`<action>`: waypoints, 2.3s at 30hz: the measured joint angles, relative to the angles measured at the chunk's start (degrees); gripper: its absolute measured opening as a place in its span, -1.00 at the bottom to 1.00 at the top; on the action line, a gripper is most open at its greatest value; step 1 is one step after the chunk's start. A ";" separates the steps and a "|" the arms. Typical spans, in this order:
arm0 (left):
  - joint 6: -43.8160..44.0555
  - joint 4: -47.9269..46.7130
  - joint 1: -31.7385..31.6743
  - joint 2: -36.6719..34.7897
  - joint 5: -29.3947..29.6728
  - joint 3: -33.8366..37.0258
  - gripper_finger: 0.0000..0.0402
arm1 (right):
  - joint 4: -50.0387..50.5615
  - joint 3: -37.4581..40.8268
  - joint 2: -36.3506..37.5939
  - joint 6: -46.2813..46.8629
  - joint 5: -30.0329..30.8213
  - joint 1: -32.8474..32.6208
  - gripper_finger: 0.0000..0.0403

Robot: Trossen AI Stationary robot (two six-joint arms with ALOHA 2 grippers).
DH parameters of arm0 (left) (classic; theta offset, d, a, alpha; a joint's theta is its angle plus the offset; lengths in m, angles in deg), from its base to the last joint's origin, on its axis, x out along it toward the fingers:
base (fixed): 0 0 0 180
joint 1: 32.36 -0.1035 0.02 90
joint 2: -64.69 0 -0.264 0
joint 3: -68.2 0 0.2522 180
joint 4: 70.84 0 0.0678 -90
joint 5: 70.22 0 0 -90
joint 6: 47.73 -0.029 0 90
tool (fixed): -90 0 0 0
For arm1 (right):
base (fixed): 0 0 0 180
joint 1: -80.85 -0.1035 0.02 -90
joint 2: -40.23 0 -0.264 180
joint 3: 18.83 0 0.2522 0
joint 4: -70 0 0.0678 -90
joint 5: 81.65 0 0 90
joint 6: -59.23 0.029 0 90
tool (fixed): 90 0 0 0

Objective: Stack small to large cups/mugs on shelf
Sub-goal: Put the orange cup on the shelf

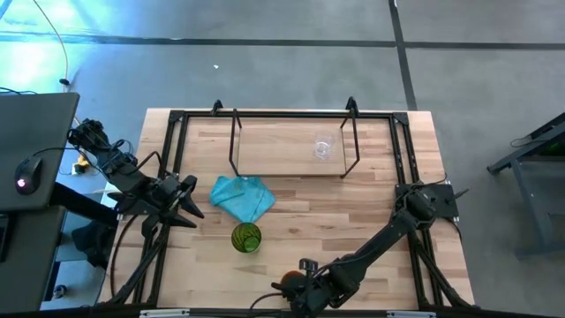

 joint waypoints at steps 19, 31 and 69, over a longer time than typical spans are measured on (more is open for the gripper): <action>0.19 0.00 0.02 0.00 -0.01 0.00 -0.29 | 3.42 -0.45 0.13 1.02 -4.13 1.88 -0.99; 0.13 0.00 0.02 -0.02 -0.02 0.00 -0.29 | 19.78 -9.76 -0.07 -4.94 -5.11 5.81 -1.00; -0.02 -1.54 0.02 -0.02 -1.08 0.00 -0.29 | 42.44 -23.02 2.39 -22.02 4.64 20.46 -1.00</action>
